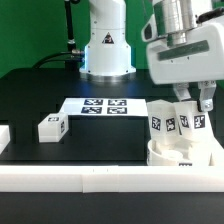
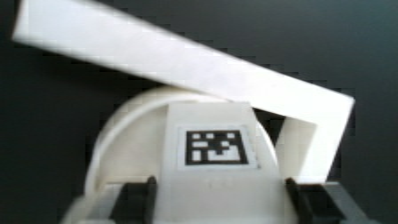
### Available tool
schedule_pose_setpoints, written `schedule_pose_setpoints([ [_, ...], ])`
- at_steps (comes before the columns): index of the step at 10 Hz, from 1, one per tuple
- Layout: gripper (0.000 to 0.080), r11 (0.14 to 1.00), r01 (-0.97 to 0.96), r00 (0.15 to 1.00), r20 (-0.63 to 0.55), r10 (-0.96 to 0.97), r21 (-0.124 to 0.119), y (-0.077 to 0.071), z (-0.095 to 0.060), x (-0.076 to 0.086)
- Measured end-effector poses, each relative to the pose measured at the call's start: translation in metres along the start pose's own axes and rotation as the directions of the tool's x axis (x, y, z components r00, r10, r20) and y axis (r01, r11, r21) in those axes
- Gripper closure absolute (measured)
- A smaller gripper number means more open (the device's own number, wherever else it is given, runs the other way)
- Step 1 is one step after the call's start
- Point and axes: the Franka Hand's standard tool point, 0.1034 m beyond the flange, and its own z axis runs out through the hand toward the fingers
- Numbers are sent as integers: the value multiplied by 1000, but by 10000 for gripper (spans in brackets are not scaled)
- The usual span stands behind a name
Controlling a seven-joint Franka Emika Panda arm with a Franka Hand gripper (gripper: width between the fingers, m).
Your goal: Assemble stool
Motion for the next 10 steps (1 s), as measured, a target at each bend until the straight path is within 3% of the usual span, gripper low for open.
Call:
schedule_pose_setpoints([
  [1,462,994,-110,994,4,110,7,0,0,-1],
  [2,462,974,-225,974,6,225,34,-1,0,4],
  [5,462,850,-525,851,39,524,35,-3,0,7],
  [7,462,708,-706,708,51,705,14,-3,0,5],
  [8,462,699,-715,698,52,714,3,-4,0,7],
  [10,462,685,-728,684,55,727,3,-4,0,6],
])
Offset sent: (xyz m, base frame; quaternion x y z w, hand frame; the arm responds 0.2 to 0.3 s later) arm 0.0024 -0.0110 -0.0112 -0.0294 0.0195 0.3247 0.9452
